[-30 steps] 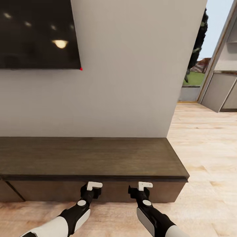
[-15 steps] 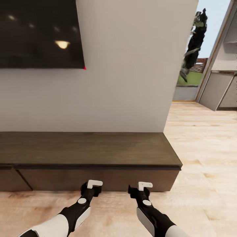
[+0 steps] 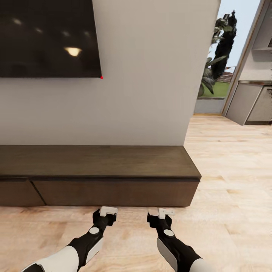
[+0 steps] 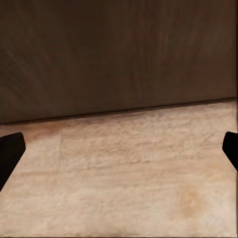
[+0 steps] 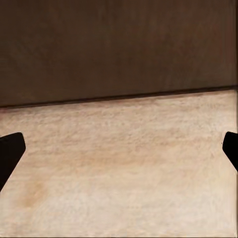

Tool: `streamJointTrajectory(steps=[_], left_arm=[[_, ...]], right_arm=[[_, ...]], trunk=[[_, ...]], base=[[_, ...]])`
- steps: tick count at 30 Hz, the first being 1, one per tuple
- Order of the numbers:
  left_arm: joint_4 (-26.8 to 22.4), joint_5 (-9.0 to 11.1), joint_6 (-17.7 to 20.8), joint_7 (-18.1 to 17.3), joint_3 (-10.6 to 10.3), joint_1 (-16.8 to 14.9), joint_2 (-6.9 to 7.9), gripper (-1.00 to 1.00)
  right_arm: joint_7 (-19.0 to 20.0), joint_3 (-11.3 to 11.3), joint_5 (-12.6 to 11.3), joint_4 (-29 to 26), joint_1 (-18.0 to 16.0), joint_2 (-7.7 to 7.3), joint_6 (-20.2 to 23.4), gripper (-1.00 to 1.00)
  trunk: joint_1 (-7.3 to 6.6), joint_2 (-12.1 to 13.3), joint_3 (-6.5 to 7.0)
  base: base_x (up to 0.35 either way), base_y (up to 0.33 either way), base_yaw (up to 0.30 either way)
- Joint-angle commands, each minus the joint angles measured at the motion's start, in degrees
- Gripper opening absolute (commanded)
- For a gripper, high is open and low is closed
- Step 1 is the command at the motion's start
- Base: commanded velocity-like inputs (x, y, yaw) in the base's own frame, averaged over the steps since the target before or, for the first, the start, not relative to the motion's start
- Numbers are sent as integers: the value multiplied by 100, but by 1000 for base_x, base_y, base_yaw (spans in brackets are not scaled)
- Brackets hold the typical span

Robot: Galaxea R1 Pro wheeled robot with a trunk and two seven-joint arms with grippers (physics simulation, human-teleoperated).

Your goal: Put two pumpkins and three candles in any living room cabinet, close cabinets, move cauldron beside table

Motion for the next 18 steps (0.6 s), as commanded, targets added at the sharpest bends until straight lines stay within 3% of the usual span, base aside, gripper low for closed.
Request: streamJointTrajectory(steps=[1, 10, 18], left_arm=[[3, 37, -20, 33, -49, -5, 1, 100], [3, 37, -20, 33, -49, -5, 1, 100], [3, 42, -12, 42, -49, -5, -5, 100]], right_arm=[[-36, 45, -61, 2, -7, -4, -39, 100], [-36, 44, -61, 2, -7, -4, -39, 100], [-36, 44, -61, 3, -7, -11, -39, 100]], trunk=[[-4, -2, -5], [-4, -2, -5], [-4, -2, -5]], base=[[-224, 0, 0], [-211, 0, 0], [-41, 0, 0]])
